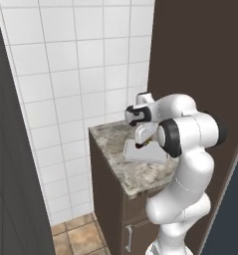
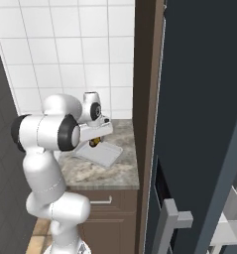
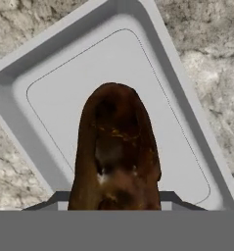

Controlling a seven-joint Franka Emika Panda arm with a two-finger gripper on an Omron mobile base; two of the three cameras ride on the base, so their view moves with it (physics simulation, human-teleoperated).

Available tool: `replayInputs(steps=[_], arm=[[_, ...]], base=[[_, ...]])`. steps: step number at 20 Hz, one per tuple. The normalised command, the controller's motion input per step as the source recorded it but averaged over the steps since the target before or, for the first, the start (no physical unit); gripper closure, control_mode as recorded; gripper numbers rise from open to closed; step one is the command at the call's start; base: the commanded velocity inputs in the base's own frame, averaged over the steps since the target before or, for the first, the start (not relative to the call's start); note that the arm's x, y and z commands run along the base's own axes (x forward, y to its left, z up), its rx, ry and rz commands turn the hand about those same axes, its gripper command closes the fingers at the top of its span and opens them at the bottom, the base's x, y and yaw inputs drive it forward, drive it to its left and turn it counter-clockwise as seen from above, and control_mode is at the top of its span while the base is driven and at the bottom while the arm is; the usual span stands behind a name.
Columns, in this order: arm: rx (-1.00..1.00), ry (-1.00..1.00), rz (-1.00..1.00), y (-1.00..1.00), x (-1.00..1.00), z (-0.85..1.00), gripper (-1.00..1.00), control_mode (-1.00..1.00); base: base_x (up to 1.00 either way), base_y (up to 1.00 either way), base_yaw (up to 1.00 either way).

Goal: Take the sweet potato and garlic out of the freezer and place them in the tupperware container on the counter. Then put the tupperware containing the vegetables back in the freezer.

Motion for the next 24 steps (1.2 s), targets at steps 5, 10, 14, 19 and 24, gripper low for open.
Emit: replayInputs(steps=[5,10,14,19,24], arm=[[0.00,0.00,0.06,0.00,0.17,-0.18,1.00,-1.00],[0.00,0.00,0.00,0.00,0.02,-0.16,1.00,-1.00],[0.00,0.00,0.00,0.00,0.00,-0.18,1.00,-1.00],[0.00,0.00,0.00,0.00,0.01,-0.20,1.00,-1.00],[0.00,0.00,0.00,0.00,0.00,-0.20,-1.00,-1.00]], base=[[0.00,0.00,0.00],[0.00,0.00,0.00],[0.00,0.00,0.00],[0.00,0.00,0.00],[0.00,0.00,0.00]])
